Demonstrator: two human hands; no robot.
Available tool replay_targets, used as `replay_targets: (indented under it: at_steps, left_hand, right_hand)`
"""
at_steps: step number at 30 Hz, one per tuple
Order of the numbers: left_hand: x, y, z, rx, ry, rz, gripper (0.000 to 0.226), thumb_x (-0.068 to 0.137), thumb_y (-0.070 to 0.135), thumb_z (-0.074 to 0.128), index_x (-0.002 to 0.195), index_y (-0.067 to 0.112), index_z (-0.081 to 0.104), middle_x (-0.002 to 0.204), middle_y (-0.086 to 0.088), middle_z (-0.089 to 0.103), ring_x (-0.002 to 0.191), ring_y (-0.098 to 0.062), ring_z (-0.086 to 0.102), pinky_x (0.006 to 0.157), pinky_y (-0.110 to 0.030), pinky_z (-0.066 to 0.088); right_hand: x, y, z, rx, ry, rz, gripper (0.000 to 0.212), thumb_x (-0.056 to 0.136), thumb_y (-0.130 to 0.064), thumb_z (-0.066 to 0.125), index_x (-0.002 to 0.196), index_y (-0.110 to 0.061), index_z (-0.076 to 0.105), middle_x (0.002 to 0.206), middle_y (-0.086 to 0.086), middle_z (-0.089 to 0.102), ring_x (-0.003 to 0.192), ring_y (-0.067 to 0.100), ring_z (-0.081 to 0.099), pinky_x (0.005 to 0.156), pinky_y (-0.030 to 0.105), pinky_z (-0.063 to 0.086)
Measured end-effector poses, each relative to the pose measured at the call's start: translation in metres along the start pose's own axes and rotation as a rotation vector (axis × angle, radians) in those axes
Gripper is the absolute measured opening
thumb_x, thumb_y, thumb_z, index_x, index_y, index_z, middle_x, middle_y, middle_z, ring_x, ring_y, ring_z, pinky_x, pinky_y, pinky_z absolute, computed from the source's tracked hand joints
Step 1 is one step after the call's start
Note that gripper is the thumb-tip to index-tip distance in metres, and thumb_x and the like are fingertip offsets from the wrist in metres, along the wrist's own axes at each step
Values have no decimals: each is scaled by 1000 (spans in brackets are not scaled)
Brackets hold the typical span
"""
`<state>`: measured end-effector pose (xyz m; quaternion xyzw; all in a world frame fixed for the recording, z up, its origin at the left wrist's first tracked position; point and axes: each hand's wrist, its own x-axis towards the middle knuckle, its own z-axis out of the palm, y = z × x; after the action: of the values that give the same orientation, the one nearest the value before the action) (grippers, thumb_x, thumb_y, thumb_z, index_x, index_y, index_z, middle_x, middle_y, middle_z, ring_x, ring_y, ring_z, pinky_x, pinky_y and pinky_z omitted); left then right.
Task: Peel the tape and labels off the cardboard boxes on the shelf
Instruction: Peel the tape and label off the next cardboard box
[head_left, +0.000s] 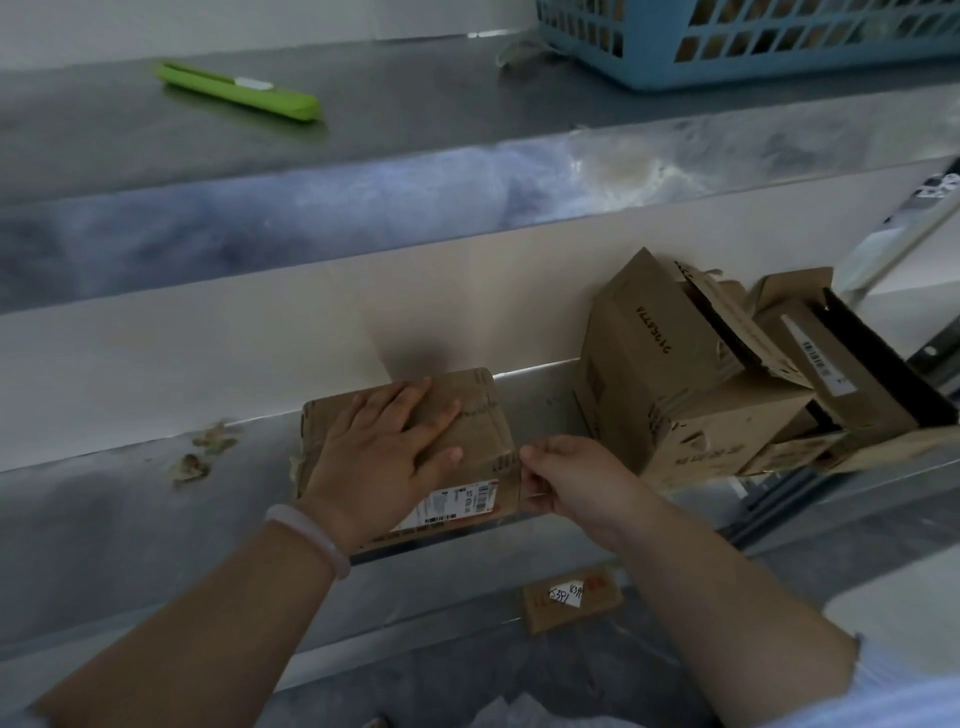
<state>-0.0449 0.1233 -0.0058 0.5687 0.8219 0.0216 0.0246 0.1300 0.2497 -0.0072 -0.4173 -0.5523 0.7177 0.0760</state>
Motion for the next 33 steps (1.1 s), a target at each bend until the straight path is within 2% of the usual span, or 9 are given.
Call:
replay_targets:
  at_steps: [7,10,13,15,18,21,26,30,33]
  left_hand:
    - [0,0,-1,-39,-2,-10,87,70,81,-17,146,51,14,160,10,6,146,-14,2,119,-40,2]
    - [1,0,0,-41,6,-8,86,72,81,-16,146,51,15,160,10,7,146,-15,4,119,-41,3]
    - [1,0,1,-20,13,-5,83,73,79,-15,146,51,14,160,10,8,145,-15,4,119,-41,4]
    - [1,0,1,-16,19,-7,83,73,79,-15,146,52,15,160,10,8,145,-15,5,119,-40,5]
    - [1,0,2,-6,24,-13,85,71,80,-17,146,53,14,160,11,8,145,-14,5,119,-39,4]
    - [1,0,2,-6,23,-11,86,70,80,-19,146,53,12,160,11,7,145,-14,4,119,-39,3]
    - [2,0,2,-7,9,-12,79,75,77,-11,147,52,10,160,11,5,145,-14,3,119,-40,4]
    - [2,-1,2,-8,9,-16,79,75,77,-11,147,52,9,160,11,4,146,-14,2,119,-41,6]
    - [2,-1,2,-12,5,-16,78,75,77,-10,146,52,9,160,11,5,146,-14,2,119,-41,6]
  right_hand:
    - [-5,1,0,263,-71,60,17,100,-11,50,95,3,58,71,10,59,64,17,64,69,35,58]
    - [-5,13,-4,293,79,16,17,96,-14,59,94,2,64,73,8,69,76,21,70,78,40,59]
    - [-9,21,-3,127,114,-62,18,94,-19,61,103,-6,70,93,9,75,90,18,72,81,30,58]
    - [-10,23,0,-79,163,-174,18,91,-21,66,104,-12,74,91,0,76,85,5,71,81,20,55]
    - [-11,22,5,-259,327,-300,12,87,-22,72,97,-19,75,86,-13,71,76,-8,65,64,3,45]
    - [-10,17,7,-435,396,-338,7,88,-27,69,92,-21,71,83,-14,67,75,-3,61,60,6,42]
    - [-8,14,6,-850,310,-361,15,98,-29,54,84,-23,54,74,-11,50,67,2,48,56,15,32]
    - [-5,18,-2,-657,333,-336,7,95,-25,58,92,-22,63,85,-10,61,81,6,58,67,7,41]
    - [-1,13,-1,-472,263,-231,18,95,-30,58,99,-18,71,95,-3,71,92,13,66,90,34,53]
